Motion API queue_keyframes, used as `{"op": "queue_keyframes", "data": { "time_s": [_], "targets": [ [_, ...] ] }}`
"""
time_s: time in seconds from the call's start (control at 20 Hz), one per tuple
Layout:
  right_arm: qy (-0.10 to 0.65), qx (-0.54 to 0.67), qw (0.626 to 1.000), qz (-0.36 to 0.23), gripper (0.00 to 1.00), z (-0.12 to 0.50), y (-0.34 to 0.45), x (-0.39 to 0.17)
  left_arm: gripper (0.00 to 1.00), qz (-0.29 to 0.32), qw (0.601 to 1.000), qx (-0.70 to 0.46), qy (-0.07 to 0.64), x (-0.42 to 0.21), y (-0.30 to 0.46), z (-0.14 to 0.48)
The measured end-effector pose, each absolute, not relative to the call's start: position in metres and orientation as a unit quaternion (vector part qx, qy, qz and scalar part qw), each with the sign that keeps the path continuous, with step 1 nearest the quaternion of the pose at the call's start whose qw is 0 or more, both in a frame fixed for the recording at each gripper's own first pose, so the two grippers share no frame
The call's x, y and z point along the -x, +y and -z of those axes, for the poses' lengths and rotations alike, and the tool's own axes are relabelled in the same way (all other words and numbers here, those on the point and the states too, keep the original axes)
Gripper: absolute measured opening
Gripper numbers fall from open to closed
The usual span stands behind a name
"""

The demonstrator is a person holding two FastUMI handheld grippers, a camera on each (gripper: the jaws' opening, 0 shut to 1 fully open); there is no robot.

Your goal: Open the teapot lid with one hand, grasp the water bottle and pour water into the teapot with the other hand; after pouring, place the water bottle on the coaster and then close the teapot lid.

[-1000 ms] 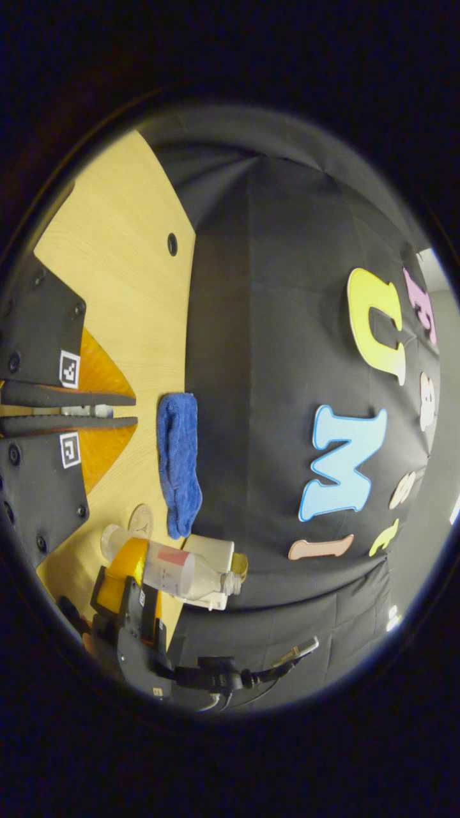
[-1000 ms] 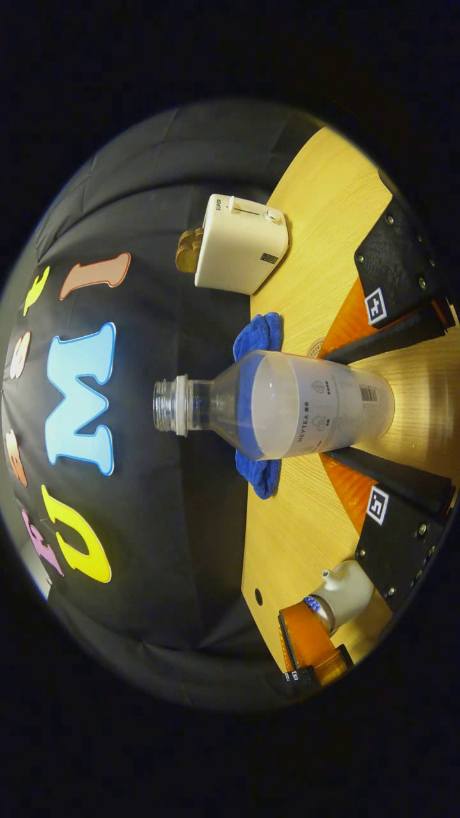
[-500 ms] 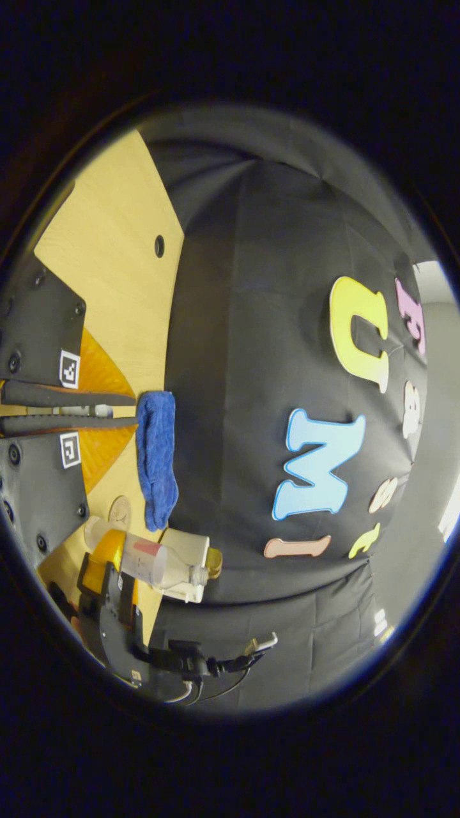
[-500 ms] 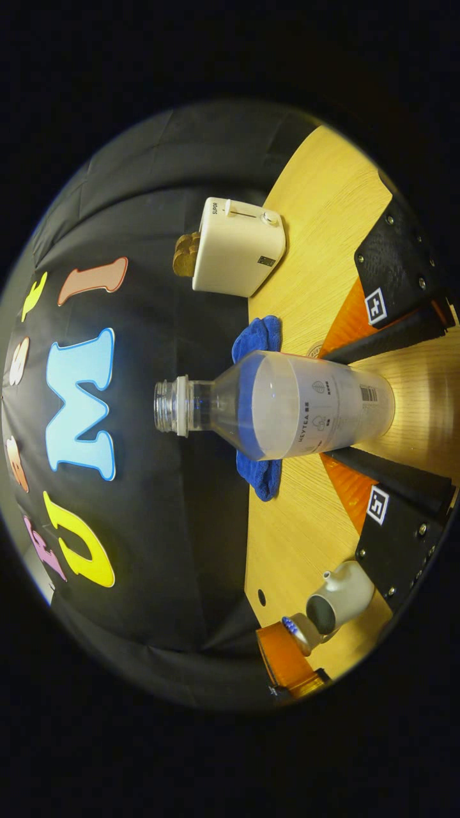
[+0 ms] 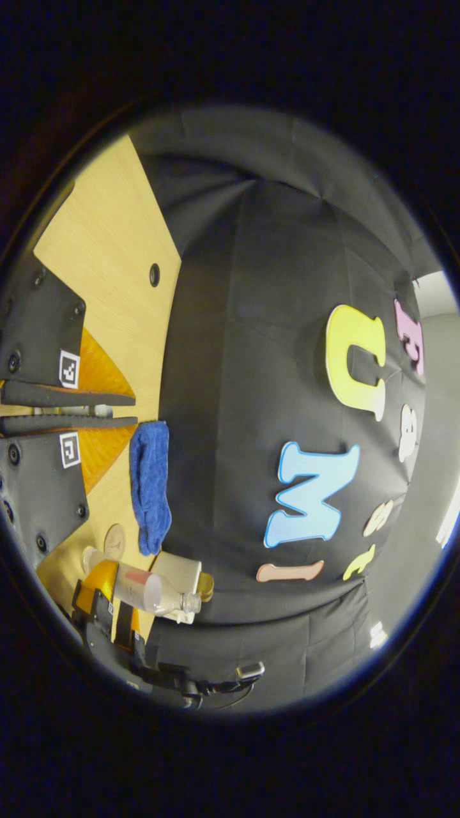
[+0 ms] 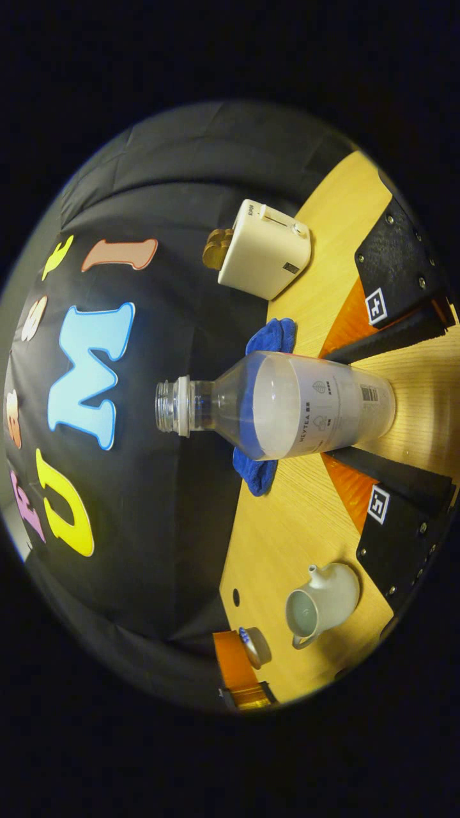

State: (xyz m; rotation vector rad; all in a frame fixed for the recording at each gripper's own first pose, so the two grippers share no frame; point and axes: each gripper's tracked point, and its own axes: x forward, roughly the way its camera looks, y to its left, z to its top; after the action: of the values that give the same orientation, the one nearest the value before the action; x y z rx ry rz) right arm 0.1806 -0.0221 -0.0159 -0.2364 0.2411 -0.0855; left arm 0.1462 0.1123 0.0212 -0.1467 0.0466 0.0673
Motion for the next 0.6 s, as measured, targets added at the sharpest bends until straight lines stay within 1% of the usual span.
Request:
{"op": "queue_keyframes", "data": {
  "time_s": [0.2, 0.4, 0.6],
  "targets": [
    [0.121, 0.201, 0.971, 0.044, 0.76, 0.017, -0.010, -0.178, 0.11, -0.045, 0.996, 0.071, 0.025, -0.144, 0.132, -0.023],
    [0.131, 0.252, 0.958, 0.029, 0.76, 0.015, 0.006, -0.176, 0.12, -0.071, 0.995, 0.073, 0.022, -0.143, 0.162, -0.026],
    [0.148, 0.356, 0.922, 0.018, 0.76, 0.016, 0.009, -0.176, 0.12, -0.097, 0.993, 0.069, 0.020, -0.138, 0.188, -0.021]
  ]
}}
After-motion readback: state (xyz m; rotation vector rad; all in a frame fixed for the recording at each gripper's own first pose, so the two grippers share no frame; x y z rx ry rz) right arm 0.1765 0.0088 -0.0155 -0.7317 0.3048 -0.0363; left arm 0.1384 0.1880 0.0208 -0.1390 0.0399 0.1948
